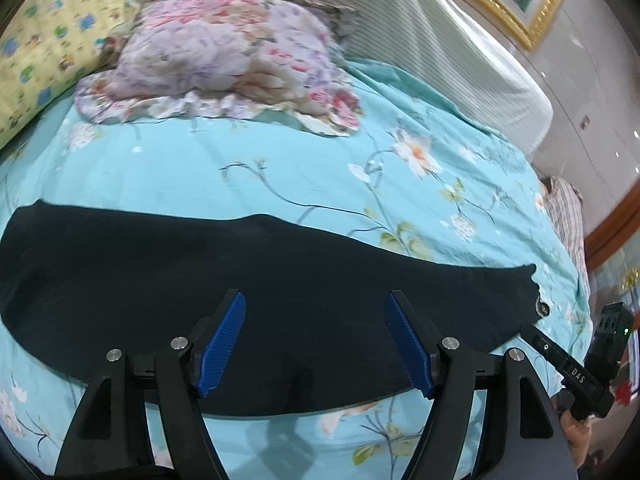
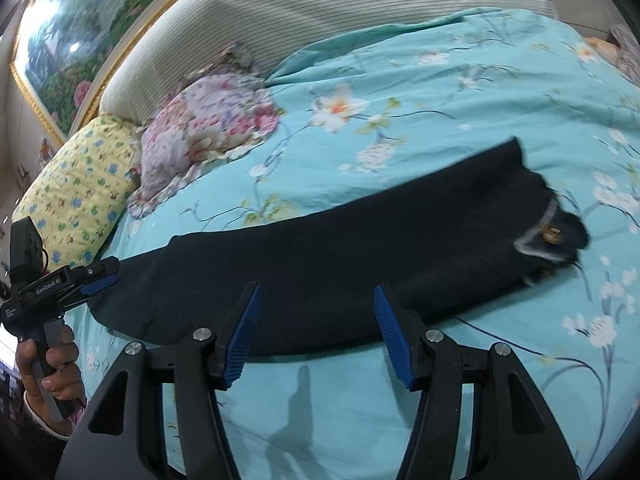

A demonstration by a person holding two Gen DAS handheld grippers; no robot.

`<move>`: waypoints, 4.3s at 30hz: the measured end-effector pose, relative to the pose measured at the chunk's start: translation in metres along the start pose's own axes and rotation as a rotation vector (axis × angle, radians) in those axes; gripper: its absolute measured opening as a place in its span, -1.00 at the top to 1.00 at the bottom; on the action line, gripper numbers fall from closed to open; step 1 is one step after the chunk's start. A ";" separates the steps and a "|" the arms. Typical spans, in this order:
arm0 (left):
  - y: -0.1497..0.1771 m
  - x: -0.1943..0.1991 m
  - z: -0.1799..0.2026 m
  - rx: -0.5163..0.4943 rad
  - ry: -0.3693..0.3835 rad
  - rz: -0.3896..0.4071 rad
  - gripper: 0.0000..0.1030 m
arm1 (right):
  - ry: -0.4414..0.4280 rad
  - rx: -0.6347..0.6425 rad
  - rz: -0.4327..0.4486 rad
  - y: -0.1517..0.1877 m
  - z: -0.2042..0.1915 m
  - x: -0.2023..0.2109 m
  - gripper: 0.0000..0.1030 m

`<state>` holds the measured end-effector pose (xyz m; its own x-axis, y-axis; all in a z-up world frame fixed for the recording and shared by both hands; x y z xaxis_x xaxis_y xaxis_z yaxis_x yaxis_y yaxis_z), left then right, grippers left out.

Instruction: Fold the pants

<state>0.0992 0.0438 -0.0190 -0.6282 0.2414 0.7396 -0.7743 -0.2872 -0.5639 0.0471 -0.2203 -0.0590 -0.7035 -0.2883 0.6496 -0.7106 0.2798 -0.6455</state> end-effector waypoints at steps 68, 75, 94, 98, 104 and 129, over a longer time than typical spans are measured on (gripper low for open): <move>0.019 -0.206 0.340 -0.757 0.535 -0.511 0.81 | -0.103 -0.405 0.152 -0.015 0.138 0.021 0.78; -0.008 -0.159 0.313 -0.715 0.566 -0.421 0.81 | -0.215 -0.364 0.177 -0.031 0.105 0.036 0.78; -0.024 -0.094 0.170 -0.509 0.519 -0.278 0.81 | -0.429 -0.154 0.034 -0.026 -0.035 -0.007 0.78; -0.015 -0.102 0.143 -0.472 0.487 -0.276 0.81 | -0.432 -0.132 -0.017 -0.013 -0.049 -0.025 0.78; -0.004 -0.112 0.116 -0.427 0.466 -0.282 0.80 | -0.415 -0.109 -0.080 0.005 -0.061 -0.048 0.78; 0.017 -0.115 0.038 -0.222 0.369 -0.291 0.77 | -0.335 0.006 -0.195 0.032 -0.092 -0.085 0.34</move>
<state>0.1611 -0.0240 -0.1001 -0.3382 0.6042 0.7215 -0.8935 0.0343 -0.4477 0.0840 -0.1024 -0.0976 -0.5140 -0.6191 0.5937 -0.8301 0.1847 -0.5261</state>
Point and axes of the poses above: each gripper's, at about its wrist camera, not at the fingertips, and x roughly against the way its jaws point, z to its right, y to its underside, the point moved 8 cm from there along -x, roughly the way its jaws point, and after that the axes turned 5 degrees about y, right-handed, at the moved point
